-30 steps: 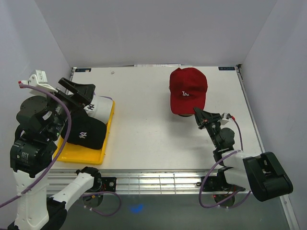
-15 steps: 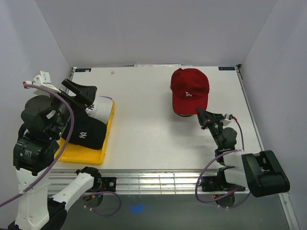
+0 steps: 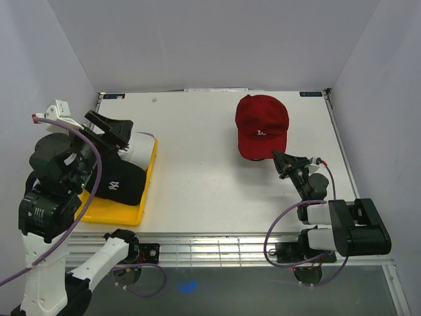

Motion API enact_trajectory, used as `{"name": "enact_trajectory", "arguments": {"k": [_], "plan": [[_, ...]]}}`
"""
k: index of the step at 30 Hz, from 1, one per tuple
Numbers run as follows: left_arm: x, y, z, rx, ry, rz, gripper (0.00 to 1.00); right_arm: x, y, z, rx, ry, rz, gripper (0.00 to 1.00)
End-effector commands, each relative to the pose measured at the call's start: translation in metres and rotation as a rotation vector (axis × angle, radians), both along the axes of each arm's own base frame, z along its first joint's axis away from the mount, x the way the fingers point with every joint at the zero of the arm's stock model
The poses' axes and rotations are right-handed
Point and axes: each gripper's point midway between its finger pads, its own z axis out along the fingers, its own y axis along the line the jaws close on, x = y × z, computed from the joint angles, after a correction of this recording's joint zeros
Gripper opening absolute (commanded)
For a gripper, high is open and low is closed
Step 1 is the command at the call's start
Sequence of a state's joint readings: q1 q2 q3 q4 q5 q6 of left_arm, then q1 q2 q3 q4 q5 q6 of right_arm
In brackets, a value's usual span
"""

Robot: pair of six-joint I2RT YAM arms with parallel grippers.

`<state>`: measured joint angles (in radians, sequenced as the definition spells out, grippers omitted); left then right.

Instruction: Stack the hats

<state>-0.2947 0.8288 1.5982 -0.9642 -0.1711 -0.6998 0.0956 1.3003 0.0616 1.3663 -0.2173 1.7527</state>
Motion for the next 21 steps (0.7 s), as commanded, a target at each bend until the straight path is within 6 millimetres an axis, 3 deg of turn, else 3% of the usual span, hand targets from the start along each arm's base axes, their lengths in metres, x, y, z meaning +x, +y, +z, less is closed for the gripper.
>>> {"name": "enact_trajectory", "arguments": {"k": [1,21], "plan": [[-0.001,0.001,-0.001,0.006,-0.005,0.0,0.84,-0.028,-0.009,-0.039,-0.021,0.083,-0.005,0.08],[-0.002,0.004,-0.006,0.012,0.004,0.015,0.84,-0.027,-0.025,-0.084,-0.119,0.235,0.016,0.12]]}}
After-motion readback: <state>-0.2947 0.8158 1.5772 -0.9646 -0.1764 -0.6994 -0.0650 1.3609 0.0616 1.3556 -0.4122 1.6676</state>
